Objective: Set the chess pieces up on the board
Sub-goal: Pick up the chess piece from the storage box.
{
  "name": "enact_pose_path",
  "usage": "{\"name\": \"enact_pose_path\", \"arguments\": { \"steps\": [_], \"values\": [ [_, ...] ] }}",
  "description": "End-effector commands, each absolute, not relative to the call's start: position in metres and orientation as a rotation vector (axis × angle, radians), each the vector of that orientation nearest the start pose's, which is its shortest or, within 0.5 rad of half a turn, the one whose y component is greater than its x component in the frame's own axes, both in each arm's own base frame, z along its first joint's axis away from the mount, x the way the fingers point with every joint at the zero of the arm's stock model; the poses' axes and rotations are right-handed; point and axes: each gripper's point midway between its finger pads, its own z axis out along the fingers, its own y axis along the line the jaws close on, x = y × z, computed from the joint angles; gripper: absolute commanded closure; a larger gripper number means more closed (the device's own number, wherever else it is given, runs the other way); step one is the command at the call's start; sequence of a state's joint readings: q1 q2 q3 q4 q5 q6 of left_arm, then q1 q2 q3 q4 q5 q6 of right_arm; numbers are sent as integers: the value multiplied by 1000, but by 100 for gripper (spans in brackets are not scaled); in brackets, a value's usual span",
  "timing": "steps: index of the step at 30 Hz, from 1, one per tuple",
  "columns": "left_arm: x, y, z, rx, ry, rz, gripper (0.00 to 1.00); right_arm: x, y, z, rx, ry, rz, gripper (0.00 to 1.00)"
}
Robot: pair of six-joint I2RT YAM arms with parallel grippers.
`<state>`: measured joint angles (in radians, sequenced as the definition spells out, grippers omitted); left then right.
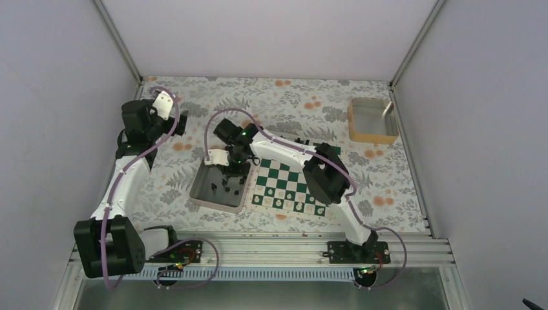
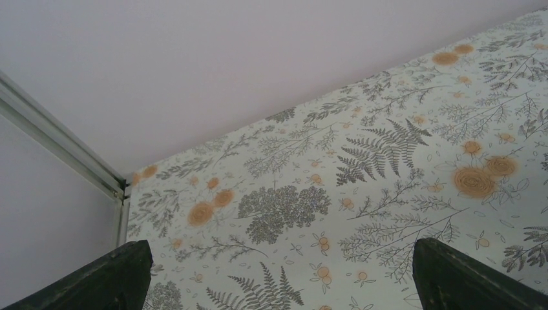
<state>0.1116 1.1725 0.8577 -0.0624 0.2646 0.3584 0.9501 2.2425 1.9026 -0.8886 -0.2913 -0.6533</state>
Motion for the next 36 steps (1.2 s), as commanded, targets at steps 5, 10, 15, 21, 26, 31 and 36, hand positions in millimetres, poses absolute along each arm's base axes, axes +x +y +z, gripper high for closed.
{"name": "enact_pose_path", "arguments": {
  "steps": [5, 10, 15, 21, 26, 31, 36],
  "values": [
    [393, -2, 252, 428, 1878, 52, 0, 227, 457, 73, -2120, 1884, 568, 68],
    [393, -2, 252, 431, 1878, 50, 0, 217, 457, 63, -2150, 1895, 544, 70],
    [393, -2, 253, 429, 1876, 51, 0, 220, 456, 57, -2143, 1900, 520, 71],
    [392, -2, 254, 427, 1870, 52, 0, 228, 458, 55, -2121, 1889, 483, 71],
    [391, -3, 255, 428, 1866, 52, 0, 230, 461, 62, -2105, 1877, 479, 71],
    [391, -3, 254, 429, 1868, 51, 0, 235, 461, 60, -2100, 1878, 456, 71],
    [391, -3, 253, 431, 1869, 53, 0, 236, 466, 68, -2090, 1864, 478, 71]
  ]
}}
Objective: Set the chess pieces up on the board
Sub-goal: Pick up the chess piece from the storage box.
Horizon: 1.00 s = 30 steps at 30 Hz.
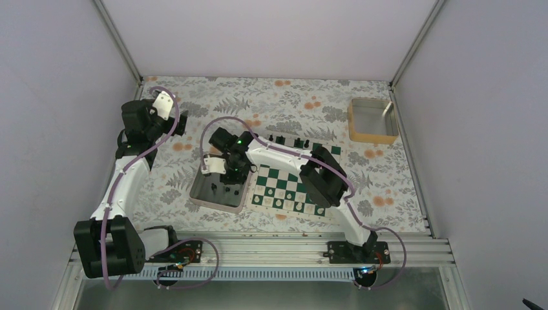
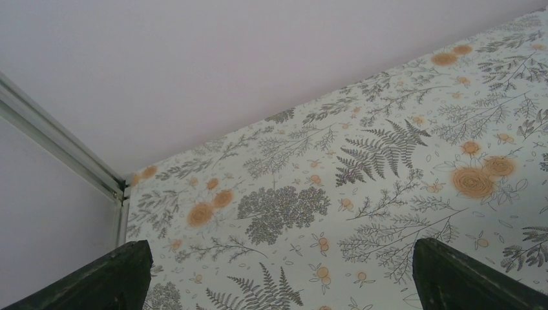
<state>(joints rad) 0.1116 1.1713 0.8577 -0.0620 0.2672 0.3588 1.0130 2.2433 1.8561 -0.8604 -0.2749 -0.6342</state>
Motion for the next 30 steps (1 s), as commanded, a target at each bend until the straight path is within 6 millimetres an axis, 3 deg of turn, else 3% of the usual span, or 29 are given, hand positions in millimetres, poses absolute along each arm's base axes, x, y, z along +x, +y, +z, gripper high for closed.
{"name": "enact_pose_path", "arguments": {
  "steps": [1, 6, 19, 30],
  "values": [
    [391, -3, 254, 431, 1868, 53, 0, 236, 467, 72, -2087, 1856, 487, 71],
    [391, -2, 252, 431, 1871, 52, 0, 237, 467, 78, -2076, 1844, 488, 71],
    [390, -3, 253, 432, 1868, 50, 0, 254, 467, 60, -2063, 1867, 417, 71],
    [391, -1, 253, 424, 1870, 59, 0, 253, 467, 54, -2076, 1882, 430, 71]
  ]
}}
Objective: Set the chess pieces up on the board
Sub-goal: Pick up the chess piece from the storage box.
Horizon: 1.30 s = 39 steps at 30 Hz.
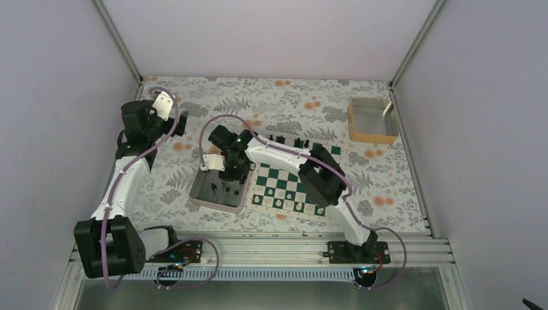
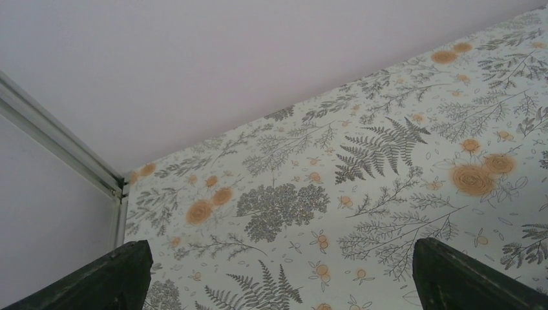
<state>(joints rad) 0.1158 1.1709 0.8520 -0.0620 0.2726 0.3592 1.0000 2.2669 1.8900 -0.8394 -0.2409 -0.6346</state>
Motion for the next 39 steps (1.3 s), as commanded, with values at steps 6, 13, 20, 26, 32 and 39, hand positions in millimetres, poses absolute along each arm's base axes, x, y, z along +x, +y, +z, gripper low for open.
{"name": "enact_pose_path", "arguments": {
  "steps": [6, 13, 20, 26, 32, 39],
  "values": [
    [391, -2, 253, 430, 1868, 51, 0, 254, 468, 48, -2081, 1892, 425, 72],
    [390, -3, 253, 430, 1867, 50, 0, 255, 467, 41, -2088, 1911, 414, 75],
    [391, -3, 252, 431, 1868, 49, 0, 255, 467, 45, -2082, 1908, 416, 86],
    [391, -3, 252, 431, 1870, 47, 0, 255, 471, 60, -2065, 1885, 435, 93],
    [392, -2, 253, 432, 1868, 51, 0, 257, 476, 94, -2024, 1840, 459, 94],
    [394, -1, 254, 427, 1867, 55, 0, 277, 454, 149, -1919, 1820, 353, 95]
  ]
}}
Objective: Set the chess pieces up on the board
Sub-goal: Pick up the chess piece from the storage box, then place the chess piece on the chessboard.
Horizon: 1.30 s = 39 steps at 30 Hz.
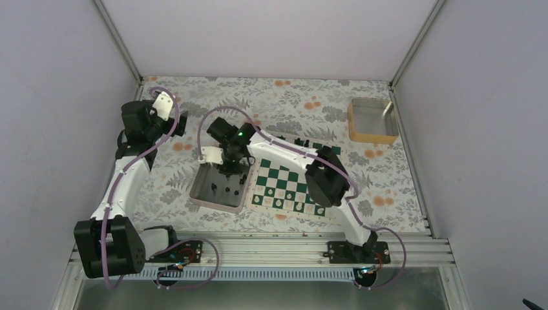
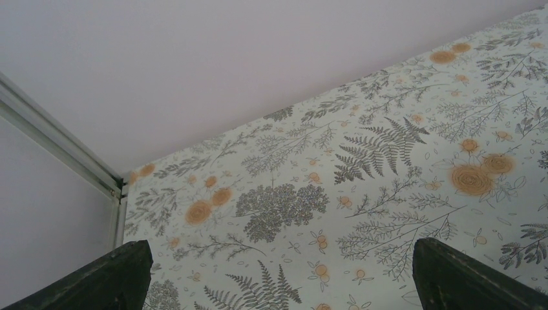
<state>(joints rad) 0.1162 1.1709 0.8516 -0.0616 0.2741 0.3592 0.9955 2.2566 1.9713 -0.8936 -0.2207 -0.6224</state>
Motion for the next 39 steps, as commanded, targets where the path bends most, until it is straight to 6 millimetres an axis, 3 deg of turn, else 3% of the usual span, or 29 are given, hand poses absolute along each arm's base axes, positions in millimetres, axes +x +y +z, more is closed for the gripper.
{"name": "enact_pose_path", "arguments": {
  "steps": [1, 9, 16, 23, 28, 33, 39],
  "values": [
    [394, -1, 255, 427, 1867, 56, 0, 288, 443, 154, -1890, 1834, 328, 95],
    [394, 1, 256, 417, 1865, 70, 0, 377, 334, 176, -1597, 2008, 201, 95],
    [395, 0, 254, 422, 1872, 56, 0, 418, 251, 173, -1423, 2129, 137, 95],
    [396, 0, 251, 423, 1878, 59, 0, 416, 162, 147, -1261, 2278, 97, 95],
    [397, -1, 250, 427, 1881, 52, 0, 406, 120, 130, -1177, 2345, 94, 95],
    [397, -2, 248, 431, 1883, 48, 0, 396, 95, 113, -1125, 2400, 122, 95],
    [397, -1, 246, 431, 1888, 45, 0, 393, 92, 92, -1116, 2436, 154, 95]
  ]
}}
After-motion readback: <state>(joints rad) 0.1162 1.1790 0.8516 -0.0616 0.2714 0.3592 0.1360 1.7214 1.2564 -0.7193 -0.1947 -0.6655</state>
